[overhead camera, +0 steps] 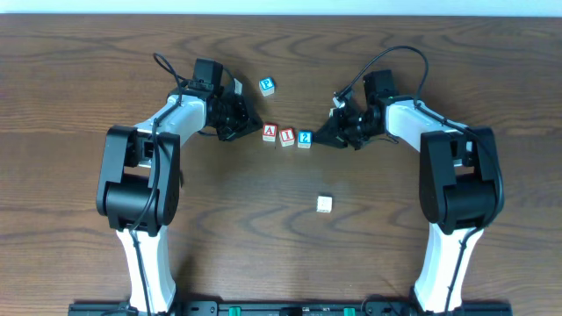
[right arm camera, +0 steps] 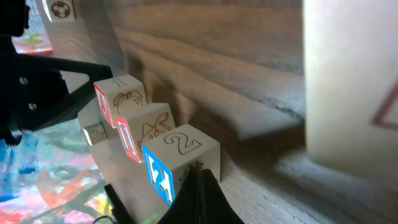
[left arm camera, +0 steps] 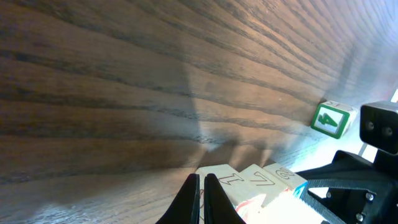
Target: Spell out Ai2
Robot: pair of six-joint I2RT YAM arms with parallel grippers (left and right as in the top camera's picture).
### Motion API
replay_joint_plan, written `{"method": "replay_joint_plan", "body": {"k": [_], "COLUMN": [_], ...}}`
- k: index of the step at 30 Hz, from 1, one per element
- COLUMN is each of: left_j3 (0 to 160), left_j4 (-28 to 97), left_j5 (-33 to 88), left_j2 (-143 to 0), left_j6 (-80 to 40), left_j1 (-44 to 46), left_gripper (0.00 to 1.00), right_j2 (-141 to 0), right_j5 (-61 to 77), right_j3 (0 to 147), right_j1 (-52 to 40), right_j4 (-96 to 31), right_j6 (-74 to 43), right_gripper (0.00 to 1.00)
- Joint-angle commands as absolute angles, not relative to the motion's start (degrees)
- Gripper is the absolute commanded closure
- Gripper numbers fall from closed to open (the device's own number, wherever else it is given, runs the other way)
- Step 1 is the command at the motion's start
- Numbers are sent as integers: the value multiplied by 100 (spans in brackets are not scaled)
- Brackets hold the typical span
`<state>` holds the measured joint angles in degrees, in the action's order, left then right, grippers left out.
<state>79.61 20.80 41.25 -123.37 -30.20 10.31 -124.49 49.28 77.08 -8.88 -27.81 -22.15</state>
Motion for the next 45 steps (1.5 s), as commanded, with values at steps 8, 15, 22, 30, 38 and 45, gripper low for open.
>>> {"method": "replay_joint_plan", "body": {"k": [8,15,22,30,38,45], "left_j3": [8027,8027,8027,8027,8027,8027], "left_j4": [2252,2270,2268,2272,2270,2292], "left_j5": [4309,4311,4313,4359,4462,4464], "left_j2": [-12440,-12440,-12440,-12440,-12440,-12440], "left_j6": [-3046,-3046,-3046,-3046,-3046,-3044], "left_j1": [1033,1033,1120,1162,1162,1162], "left_gripper": [94,94,94,94,94,94], "right_j2": [-12567,-12567,-12567,-12567,-12567,-12567], "right_j5": [4974,4974,4974,4974,4971,4971], "right_j3": [7703,7703,7703,7703,7703,7703], "right_j1": [-952,-952,-1022,-1120,-1129,-1129], "right_j4": [-2635,-2635,-2635,-2633,-2550,-2270], "right_j6": [-2486,-2486,-2528,-2593,-2644,-2873], "right_gripper": [98,98,99,98,99,98]}}
